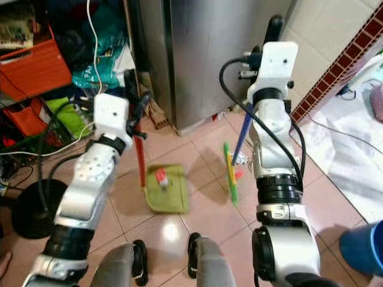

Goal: Sweep floor

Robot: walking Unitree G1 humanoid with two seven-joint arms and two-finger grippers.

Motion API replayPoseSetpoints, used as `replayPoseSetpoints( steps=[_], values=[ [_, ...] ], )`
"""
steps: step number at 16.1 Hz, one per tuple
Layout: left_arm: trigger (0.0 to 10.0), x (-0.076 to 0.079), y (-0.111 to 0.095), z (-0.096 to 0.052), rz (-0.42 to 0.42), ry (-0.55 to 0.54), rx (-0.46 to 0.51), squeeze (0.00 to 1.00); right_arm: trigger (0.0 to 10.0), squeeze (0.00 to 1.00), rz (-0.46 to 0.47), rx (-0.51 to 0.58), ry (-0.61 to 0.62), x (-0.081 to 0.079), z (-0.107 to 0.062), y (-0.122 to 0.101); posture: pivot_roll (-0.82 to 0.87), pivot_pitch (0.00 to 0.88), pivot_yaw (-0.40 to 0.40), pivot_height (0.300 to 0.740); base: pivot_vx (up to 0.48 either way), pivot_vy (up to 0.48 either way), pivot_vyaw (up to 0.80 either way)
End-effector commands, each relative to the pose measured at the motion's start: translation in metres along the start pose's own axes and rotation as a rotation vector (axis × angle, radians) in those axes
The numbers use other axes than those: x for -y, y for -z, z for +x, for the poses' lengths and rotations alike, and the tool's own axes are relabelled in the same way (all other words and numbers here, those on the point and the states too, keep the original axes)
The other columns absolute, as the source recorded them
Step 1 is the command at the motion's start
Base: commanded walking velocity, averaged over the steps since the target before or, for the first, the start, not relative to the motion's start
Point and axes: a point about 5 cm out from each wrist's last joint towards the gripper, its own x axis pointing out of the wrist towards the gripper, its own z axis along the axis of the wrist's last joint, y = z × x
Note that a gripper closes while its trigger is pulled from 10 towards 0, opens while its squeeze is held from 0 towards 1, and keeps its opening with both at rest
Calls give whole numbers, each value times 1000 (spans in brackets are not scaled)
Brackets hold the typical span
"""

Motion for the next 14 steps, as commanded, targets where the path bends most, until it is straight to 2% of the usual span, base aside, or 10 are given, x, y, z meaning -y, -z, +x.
replayPoseSetpoints(
  steps=[1, 2, 5, 8, 10, 12, 13, 14],
  values=[
    [10000, 1, -5, -4, 9, 18, 16, 0, 10000, 0, -24, 37, 11, 4, 2, -7, -35, 215, -21, 740, 0, 0, 0],
    [10000, -1, 5, -9, 16, 20, -23, 0, 10000, 0, -21, 24, 11, 3, 2, -4, -25, 215, -20, 740, 0, 0, 0],
    [10000, -1, 19, -11, 26, 19, -65, 0, 10000, 0, -21, -1, 6, 1, 0, 3, -26, 214, -19, 740, 0, 0, 0],
    [10000, 2, 25, -11, 17, 11, -29, 0, 10000, 0, 30, -36, -24, -3, -6, 9, -40, 209, -13, 740, 0, 0, 0],
    [10000, 7, 23, -12, -18, 22, -1, 0, 10000, 0, 46, -44, -33, -3, -13, 13, -43, 206, -13, 740, 0, 0, 0],
    [10000, 12, 15, -15, -36, 49, 42, 0, 10000, 0, -9, -41, -57, -4, -27, 19, -43, 206, -14, 740, 0, 0, 0],
    [10000, 12, 6, -17, -85, 73, 94, 0, 10000, 0, -43, -75, -71, -6, -39, 30, -49, 214, -22, 740, 0, 0, 0],
    [10000, 13, 2, -17, -100, 89, 114, 0, 10000, 0, -59, -100, -72, -8, -44, 36, -47, 224, -32, 740, 0, 0, 0]
  ],
)
